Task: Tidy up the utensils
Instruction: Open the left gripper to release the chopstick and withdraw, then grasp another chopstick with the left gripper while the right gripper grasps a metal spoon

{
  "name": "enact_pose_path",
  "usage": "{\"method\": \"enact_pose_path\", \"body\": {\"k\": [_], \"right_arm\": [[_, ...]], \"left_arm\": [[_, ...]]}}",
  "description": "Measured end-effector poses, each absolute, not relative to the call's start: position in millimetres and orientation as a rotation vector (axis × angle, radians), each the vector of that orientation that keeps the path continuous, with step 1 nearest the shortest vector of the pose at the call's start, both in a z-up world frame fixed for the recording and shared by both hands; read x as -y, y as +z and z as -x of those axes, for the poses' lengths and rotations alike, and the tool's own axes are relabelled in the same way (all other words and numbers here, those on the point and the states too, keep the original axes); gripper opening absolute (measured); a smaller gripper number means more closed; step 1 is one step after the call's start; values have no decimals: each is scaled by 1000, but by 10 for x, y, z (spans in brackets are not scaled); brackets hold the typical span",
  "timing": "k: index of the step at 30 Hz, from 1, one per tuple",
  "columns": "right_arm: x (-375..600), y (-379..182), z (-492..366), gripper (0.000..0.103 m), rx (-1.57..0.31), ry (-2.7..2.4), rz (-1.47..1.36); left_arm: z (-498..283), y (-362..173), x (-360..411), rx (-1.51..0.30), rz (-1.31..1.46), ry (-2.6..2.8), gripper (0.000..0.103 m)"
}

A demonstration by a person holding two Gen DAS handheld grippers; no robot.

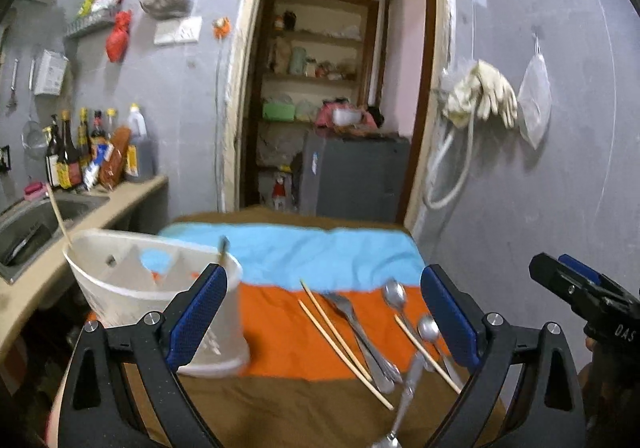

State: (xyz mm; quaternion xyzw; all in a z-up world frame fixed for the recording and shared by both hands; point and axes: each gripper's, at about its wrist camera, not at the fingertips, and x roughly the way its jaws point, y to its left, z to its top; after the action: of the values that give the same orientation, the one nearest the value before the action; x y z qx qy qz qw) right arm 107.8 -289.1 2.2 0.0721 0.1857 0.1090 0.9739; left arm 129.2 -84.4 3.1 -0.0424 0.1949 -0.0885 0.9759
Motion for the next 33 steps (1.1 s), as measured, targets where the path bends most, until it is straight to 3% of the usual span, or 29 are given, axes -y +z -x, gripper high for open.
{"method": "enact_pose_path", "body": {"k": [11,18,21,23,29,33], "right_arm": [[3125,-549,-1364,101,-532,243,-189],[3145,-805,-1522,81,-636,256,-205],[3187,-906,-1615,72,-691,258,-227],[3206,-958,-1670,65,-721,257,-236],[3173,-1067,-1833,49,-793,283,-227],[3124,-1139,-1917,40,-843,289,-218]], "left_arm": [[-1635,-595,1075,-580,96,-151,95],[-1868,-875,1106,-702,94,-161,92],[-1976,-972,1116,-763,108,-179,81],[-2040,-1033,1125,-801,114,-180,64],[-2245,-1181,1147,-915,139,-185,39],[-2348,-1215,1116,-955,171,-184,35]]}}
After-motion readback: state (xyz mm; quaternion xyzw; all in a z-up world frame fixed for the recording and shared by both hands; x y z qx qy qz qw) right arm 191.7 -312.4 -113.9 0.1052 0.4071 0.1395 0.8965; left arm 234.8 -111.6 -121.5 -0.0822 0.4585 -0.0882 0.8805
